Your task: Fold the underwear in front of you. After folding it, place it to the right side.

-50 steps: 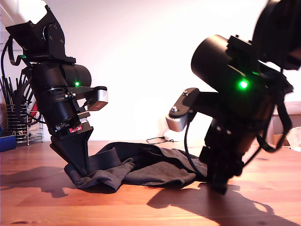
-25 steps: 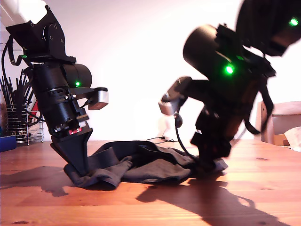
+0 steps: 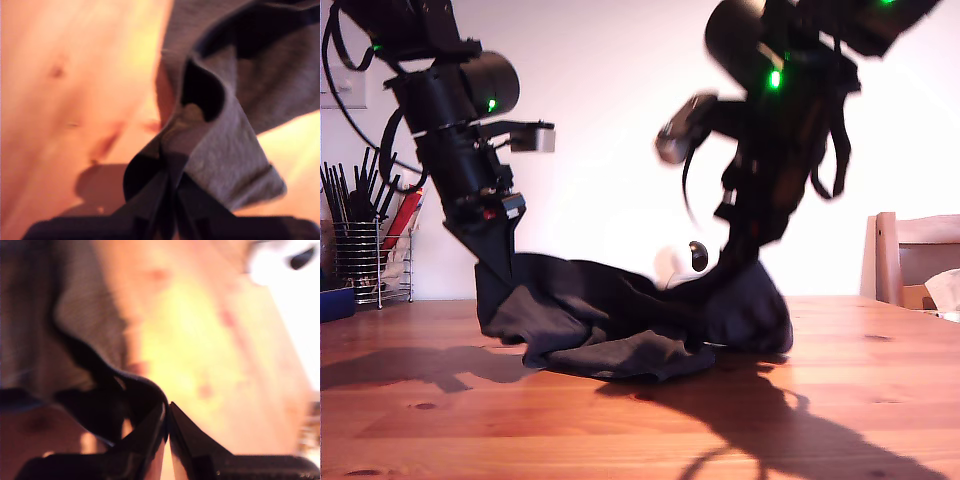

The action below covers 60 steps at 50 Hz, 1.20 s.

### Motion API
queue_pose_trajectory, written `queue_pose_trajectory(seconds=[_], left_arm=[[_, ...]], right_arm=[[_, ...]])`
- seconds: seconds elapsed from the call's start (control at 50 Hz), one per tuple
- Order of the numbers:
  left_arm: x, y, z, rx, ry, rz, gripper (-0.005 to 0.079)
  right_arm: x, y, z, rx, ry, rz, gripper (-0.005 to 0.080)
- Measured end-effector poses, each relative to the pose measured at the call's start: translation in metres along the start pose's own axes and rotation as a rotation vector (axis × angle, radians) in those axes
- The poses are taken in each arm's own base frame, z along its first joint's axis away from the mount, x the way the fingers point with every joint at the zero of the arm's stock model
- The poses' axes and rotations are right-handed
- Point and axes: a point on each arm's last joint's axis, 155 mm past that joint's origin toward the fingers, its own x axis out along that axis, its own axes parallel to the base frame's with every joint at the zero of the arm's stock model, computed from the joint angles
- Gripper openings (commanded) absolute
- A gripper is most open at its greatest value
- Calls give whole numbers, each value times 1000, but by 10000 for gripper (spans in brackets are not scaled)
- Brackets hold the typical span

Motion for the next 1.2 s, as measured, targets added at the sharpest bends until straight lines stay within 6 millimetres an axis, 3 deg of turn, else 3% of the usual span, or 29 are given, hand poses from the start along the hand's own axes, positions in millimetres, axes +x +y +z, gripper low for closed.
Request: queue_pose_trajectory(seconds=[0.12, 0.48, 0.68, 0.88, 1.2], left_arm=[[-11, 15, 14, 3, -26, 54, -23], [-42, 52, 68, 61, -182, 199, -23], [-47, 67, 79, 115, -211, 278, -23], [-56, 82, 91, 155, -244, 358, -23], [-110, 110, 139, 163, -388, 490, -23]], right_arm=[[-1, -24, 7, 16, -13, -38, -11], [-1, -67, 8, 28, -28, -95, -11], [-4, -108, 12, 76, -55, -155, -11], [-17, -146, 33, 94, -123, -213, -11], [-23, -167, 39, 140, -162, -268, -11]])
